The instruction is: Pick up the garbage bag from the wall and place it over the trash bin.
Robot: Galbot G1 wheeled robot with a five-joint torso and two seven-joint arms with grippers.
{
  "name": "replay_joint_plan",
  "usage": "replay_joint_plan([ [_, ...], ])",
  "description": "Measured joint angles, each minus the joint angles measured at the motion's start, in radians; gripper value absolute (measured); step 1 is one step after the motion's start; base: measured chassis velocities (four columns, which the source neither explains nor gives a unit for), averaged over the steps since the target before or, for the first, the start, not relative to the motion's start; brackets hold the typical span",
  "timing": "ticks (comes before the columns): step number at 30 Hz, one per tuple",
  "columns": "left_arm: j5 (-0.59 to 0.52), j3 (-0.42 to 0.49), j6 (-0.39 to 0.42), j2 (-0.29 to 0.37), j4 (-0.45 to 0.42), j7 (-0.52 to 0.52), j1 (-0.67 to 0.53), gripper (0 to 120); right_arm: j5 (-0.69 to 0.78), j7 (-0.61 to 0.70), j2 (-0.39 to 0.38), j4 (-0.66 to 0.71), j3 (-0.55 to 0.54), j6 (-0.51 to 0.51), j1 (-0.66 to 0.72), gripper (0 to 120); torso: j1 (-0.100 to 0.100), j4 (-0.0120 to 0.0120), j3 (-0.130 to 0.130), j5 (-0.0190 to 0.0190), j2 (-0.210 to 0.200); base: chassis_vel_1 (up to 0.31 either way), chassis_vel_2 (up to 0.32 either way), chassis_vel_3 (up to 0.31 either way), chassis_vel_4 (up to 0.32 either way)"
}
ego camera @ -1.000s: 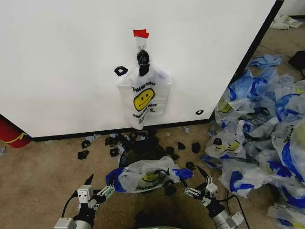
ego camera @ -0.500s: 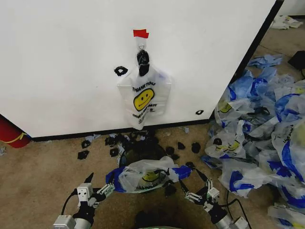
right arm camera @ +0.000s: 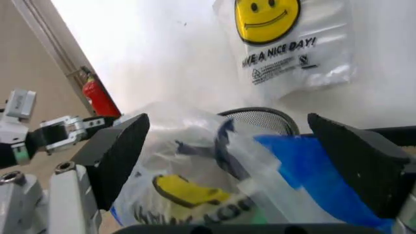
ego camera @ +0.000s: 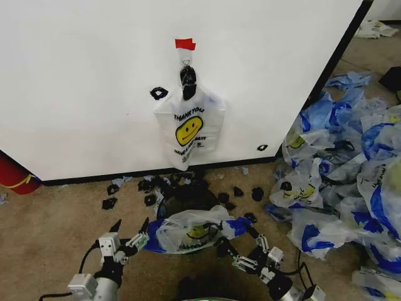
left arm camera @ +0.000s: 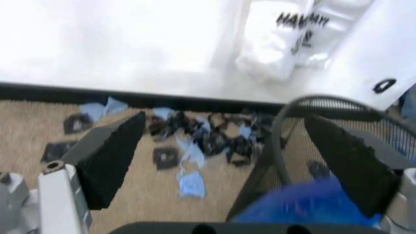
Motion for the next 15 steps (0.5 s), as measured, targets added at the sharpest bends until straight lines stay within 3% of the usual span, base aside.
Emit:
replay_joint_plan([
  [5,-0.027,-0.003,0.012,0.022,-0.001,-0.007,-0.031,97,0.000,0.061,-0.012,0.057,-0.019,-0.042,0.002,86,0.000,0.0000,0.000,0.0001,0.000,0.000,0.000,0.000,0.000],
  [11,-0.035,0.007,0.019,0.023,0.006,-0.007,-0.049,97,-0.003,0.172,-0.042,0.144,-0.073,-0.100,-0.017,99,0.000,-0.0001,0.000,-0.0003,0.000,0.000,0.000,0.000,0.000],
  [15,-0.077,0.005,0.032,0.040,0.008,-0.007,-0.089,97,-0.016,0.190,-0.045,0.148,-0.075,-0.103,-0.021,100,0.000,0.0001,0.000,-0.0002,0.000,0.000,0.000,0.000,0.000],
])
